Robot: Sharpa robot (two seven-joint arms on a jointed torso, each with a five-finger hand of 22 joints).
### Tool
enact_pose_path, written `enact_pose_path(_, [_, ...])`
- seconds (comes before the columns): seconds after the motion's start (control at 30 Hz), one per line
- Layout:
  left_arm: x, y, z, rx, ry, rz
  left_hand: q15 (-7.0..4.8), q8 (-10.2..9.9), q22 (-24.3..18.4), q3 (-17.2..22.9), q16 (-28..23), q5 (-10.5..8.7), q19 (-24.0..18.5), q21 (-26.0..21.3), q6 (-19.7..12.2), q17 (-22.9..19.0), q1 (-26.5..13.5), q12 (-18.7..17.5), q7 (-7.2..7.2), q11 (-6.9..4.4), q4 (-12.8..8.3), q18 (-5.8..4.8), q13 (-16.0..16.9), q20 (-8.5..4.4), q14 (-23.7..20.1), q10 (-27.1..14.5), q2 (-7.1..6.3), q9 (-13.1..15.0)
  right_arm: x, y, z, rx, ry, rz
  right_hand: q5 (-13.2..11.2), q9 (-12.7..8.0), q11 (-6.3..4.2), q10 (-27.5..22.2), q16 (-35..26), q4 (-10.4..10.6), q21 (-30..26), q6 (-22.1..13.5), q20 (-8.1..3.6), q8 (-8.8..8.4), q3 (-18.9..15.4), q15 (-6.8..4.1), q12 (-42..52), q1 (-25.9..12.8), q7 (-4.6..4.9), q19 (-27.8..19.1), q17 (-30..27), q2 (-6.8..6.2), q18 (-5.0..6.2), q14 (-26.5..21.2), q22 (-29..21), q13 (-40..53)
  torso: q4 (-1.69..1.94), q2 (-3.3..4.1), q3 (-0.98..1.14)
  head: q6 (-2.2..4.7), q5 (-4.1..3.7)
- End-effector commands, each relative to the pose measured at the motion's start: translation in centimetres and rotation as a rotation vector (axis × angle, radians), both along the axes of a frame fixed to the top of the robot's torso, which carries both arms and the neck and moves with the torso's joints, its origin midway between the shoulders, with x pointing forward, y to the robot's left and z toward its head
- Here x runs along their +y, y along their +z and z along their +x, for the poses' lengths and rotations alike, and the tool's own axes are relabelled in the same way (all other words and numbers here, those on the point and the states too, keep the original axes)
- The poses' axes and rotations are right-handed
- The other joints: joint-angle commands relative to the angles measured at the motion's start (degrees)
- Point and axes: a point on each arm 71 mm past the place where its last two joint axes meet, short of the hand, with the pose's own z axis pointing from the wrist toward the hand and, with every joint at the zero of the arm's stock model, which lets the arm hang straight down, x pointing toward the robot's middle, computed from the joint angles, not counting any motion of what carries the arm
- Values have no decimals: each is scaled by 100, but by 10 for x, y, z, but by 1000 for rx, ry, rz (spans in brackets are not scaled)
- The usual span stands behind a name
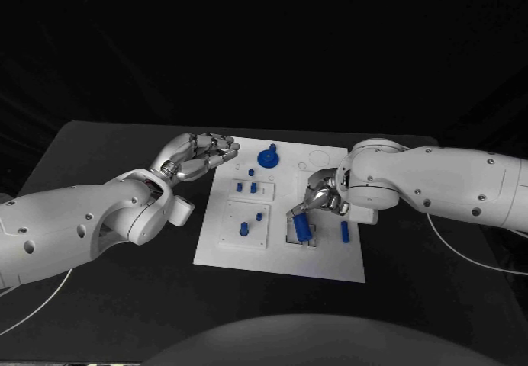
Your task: Assemble the parts on the task board
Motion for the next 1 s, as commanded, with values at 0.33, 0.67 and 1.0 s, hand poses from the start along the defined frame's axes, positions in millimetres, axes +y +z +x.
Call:
enact_pose_path(0.33, [-2, -1, 0, 13, -18, 3, 19, 30, -5, -15, 41, 27, 43, 41, 28, 7, 48, 28, 19, 0, 3, 34, 4, -11, 46, 54, -4, 8, 0, -2, -3, 10, 21, -15, -1246, -220, 86, 597, 20, 372, -85, 83, 74, -233, -378, 73, 22, -451, 50, -16, 1509, 85, 99, 588, 1078, 1509, 3, 1, -1, 0, 17])
enact_pose_path(0.67, [-2, -1, -1, 20, -21, 7, 27, 33, -5, -16, 52, 30, 44, 42, 31, 8, 52, 29, 22, 4, 3, 39, 4, -12, 57, 58, -2, 8, -3, -2, -2, -4, 6, -11, -1765, -310, 105, 597, 20, 558, -148, 90, 85, -336, -651, 88, 22, -631, 70, -27, 1509, 94, 109, 588, 1068, 1509, 5, 3, -1, 0, 35])
enact_pose_path(1.0, [-2, -1, -1, 21, -23, 9, 33, 36, -6, -16, 65, 34, 45, 44, 36, 9, 56, 31, 25, 9, 4, 46, 5, -13, 68, 63, 2, 9, -17, 5, -5, -97, -79, 85, -1818, -405, 159, 597, 20, 672, -125, -152, 113, -505, -1218, 129, 22, -856, 145, 2, 1509, -52, 99, 588, 1084, 1509, 10, 6, 1, 0, 55])
